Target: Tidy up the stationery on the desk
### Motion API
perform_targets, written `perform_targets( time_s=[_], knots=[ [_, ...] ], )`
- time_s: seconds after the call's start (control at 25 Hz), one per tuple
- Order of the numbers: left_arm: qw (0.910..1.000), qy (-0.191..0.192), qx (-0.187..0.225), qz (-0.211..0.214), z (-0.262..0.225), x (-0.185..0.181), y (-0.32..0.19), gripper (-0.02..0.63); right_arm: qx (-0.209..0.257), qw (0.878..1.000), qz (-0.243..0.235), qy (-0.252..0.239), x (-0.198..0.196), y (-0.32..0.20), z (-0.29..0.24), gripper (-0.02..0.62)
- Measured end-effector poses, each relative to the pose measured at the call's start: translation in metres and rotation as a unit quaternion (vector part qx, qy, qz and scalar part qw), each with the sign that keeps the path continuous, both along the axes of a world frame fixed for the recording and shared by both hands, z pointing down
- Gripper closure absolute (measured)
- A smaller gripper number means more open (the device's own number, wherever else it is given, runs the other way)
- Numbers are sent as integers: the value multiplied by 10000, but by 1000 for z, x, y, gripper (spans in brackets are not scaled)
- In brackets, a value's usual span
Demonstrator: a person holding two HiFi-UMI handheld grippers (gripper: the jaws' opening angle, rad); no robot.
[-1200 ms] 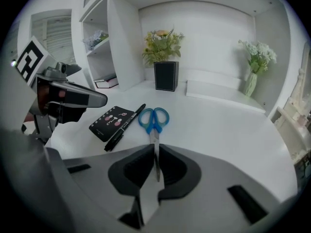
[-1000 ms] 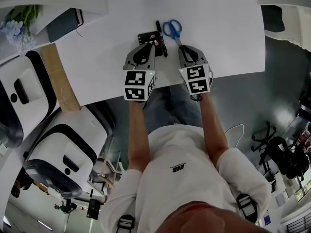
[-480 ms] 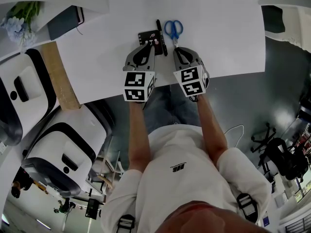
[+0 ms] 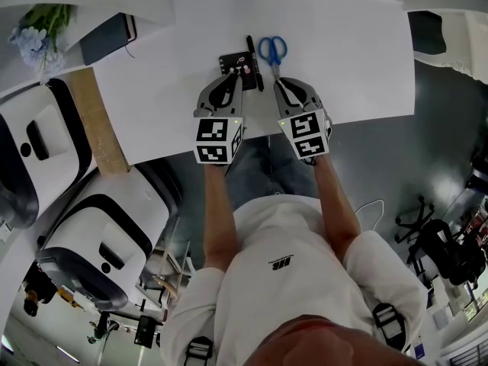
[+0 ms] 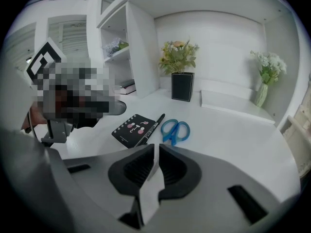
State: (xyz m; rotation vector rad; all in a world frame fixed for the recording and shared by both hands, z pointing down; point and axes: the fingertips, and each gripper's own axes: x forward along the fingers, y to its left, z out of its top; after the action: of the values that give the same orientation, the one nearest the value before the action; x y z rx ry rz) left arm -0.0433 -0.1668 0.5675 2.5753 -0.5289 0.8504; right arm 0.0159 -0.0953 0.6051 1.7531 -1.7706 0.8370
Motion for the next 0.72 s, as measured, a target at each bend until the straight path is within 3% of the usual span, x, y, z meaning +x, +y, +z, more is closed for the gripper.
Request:
perform_targets(
  time_s=[0.72],
  knots=[
    [9991, 182, 299, 237, -57, -11, 10, 606, 584, 9979, -239, 116, 13, -2, -78, 600]
  ],
)
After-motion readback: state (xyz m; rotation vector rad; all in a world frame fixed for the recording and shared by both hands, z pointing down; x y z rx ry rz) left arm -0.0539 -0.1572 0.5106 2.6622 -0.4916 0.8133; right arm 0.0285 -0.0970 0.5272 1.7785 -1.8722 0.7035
